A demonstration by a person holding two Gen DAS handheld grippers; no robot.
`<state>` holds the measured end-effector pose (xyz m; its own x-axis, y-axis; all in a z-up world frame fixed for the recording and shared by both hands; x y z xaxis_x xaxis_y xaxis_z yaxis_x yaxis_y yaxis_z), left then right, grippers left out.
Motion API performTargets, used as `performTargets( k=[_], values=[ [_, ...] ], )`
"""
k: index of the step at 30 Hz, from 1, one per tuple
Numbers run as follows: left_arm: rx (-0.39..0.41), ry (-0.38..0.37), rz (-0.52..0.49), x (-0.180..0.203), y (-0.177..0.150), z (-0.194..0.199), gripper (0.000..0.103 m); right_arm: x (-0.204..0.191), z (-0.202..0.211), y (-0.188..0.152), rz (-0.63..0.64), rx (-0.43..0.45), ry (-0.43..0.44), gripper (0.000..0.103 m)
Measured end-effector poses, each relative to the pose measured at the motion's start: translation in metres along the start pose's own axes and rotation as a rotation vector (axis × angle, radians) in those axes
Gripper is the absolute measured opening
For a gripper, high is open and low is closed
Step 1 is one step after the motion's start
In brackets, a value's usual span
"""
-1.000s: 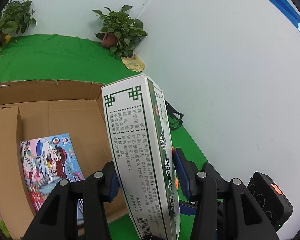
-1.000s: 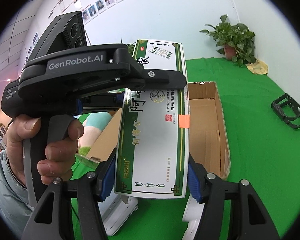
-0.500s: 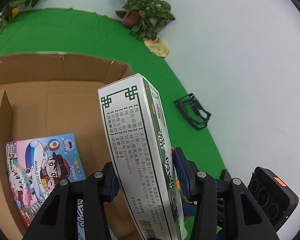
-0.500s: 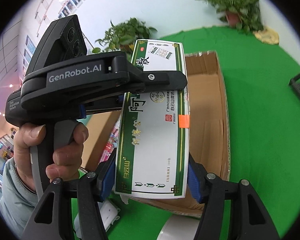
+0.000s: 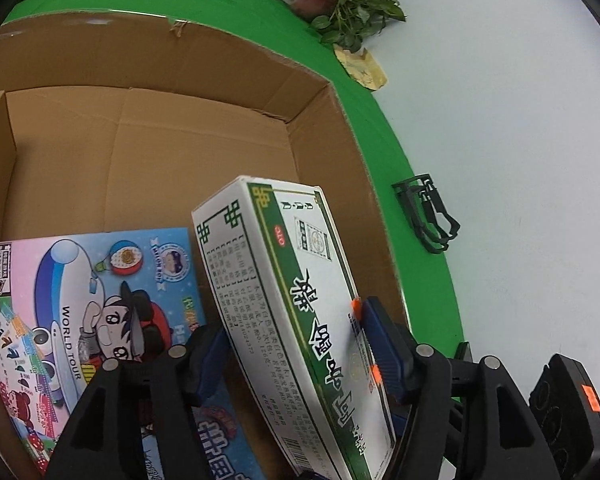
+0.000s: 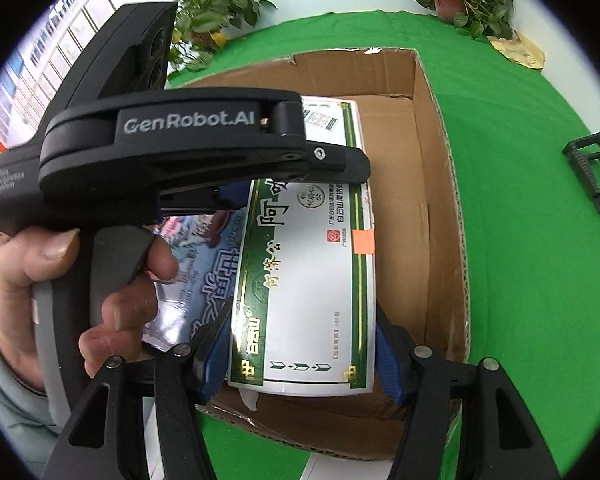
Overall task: Organize objects
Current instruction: 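Lower the medicine box into the box beside the board game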
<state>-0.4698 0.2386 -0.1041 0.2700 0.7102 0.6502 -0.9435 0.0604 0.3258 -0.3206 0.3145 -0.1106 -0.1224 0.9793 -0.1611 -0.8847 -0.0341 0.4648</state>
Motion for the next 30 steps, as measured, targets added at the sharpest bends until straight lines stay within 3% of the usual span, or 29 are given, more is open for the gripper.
performTargets(
  k=[2,5,7,9,22,27,30],
  values=[
    [-0.005,0.014,-0.003,-0.002,0.001,0.002,0.064,-0.002,-0.001,-0.003,0.006,-0.011,-0.026,0.06],
    [-0.062,-0.049,-0.049,-0.005,-0.005,0.012,0.064,-0.002,-0.005,-0.002,0.0,-0.031,-0.063,0.06],
    [-0.062,-0.047,-0.063,-0.008,-0.008,0.024,0.067,-0.003,-0.007,-0.001,0.001,-0.042,-0.075,0.06],
    [-0.02,0.023,-0.076,-0.012,-0.007,0.035,0.075,-0.006,-0.01,0.0,0.009,-0.054,-0.099,0.06],
    [-0.013,0.006,-0.078,-0.037,-0.021,0.059,0.075,-0.019,-0.022,-0.004,0.012,-0.106,-0.134,0.061],
    [-0.009,0.01,-0.101,-0.034,-0.023,0.063,0.075,-0.023,-0.022,-0.006,0.029,-0.12,-0.126,0.067],
    [0.001,0.015,-0.107,-0.034,-0.025,0.066,0.075,-0.026,-0.023,-0.012,0.047,-0.127,-0.101,0.079]
  ],
)
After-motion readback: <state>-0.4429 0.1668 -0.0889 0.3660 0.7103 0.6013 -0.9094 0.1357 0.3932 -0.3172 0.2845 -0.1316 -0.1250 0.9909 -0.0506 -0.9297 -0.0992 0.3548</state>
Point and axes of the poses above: each gripper's, at about its wrist camera, not at the fingertips, and z roughly against the way its jaws point, x to its right, y to its top, the point moved 2 cm from there along -z, roughly the way its jaws point, and after that the axes turned 4 degrees about -y, right-handed, at the moved point
